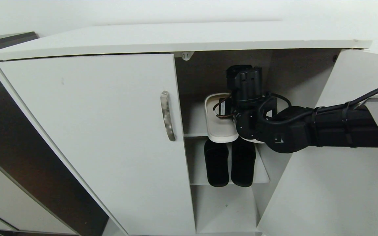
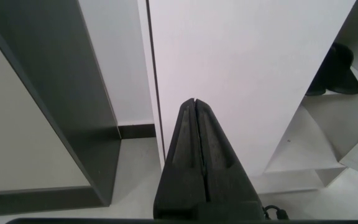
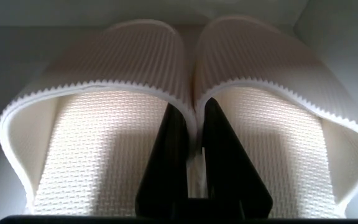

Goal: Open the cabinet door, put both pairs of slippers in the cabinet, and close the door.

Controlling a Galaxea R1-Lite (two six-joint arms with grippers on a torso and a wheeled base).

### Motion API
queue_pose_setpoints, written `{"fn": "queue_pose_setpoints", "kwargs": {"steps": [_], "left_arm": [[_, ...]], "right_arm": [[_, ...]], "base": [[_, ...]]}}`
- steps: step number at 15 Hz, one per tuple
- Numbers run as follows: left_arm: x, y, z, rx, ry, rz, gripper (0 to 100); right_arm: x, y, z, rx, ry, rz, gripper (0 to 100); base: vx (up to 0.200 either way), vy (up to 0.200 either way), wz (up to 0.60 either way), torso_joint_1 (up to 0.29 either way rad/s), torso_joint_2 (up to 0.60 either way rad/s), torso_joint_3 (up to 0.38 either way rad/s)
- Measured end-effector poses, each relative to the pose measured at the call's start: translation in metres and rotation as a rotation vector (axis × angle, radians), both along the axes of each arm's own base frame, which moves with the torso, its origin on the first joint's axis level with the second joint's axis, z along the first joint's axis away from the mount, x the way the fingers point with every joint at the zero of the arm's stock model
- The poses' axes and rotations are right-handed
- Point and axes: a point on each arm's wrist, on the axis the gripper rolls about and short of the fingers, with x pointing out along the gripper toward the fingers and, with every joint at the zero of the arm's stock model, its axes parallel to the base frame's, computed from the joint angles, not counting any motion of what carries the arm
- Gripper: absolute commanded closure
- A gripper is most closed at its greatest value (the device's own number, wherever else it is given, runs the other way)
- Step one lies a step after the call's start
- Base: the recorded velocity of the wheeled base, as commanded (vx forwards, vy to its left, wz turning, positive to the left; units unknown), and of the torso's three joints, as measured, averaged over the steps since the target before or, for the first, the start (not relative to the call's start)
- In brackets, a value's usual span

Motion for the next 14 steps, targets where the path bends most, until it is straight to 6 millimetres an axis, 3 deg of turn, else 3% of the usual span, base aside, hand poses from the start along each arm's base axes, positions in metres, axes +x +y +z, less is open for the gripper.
{"fn": "queue_pose_setpoints", "kwargs": {"steps": [1, 10, 14], "left_arm": [[0.000, 0.000, 0.000, 0.000, 0.000, 0.000, 100], [0.000, 0.000, 0.000, 0.001, 0.000, -0.001, 100], [0.000, 0.000, 0.000, 0.001, 0.000, 0.000, 100]], "right_arm": [[0.000, 0.000, -0.001, -0.001, 0.001, 0.000, 0], [-0.009, 0.000, -0.003, -0.016, 0.016, 0.012, 0], [-0.046, -0.001, -0.004, -0.039, 0.045, 0.066, 0]], "base": [[0.000, 0.000, 0.00, 0.000, 0.00, 0.000], [0.000, 0.000, 0.00, 0.000, 0.00, 0.000], [0.000, 0.000, 0.00, 0.000, 0.00, 0.000]]}}
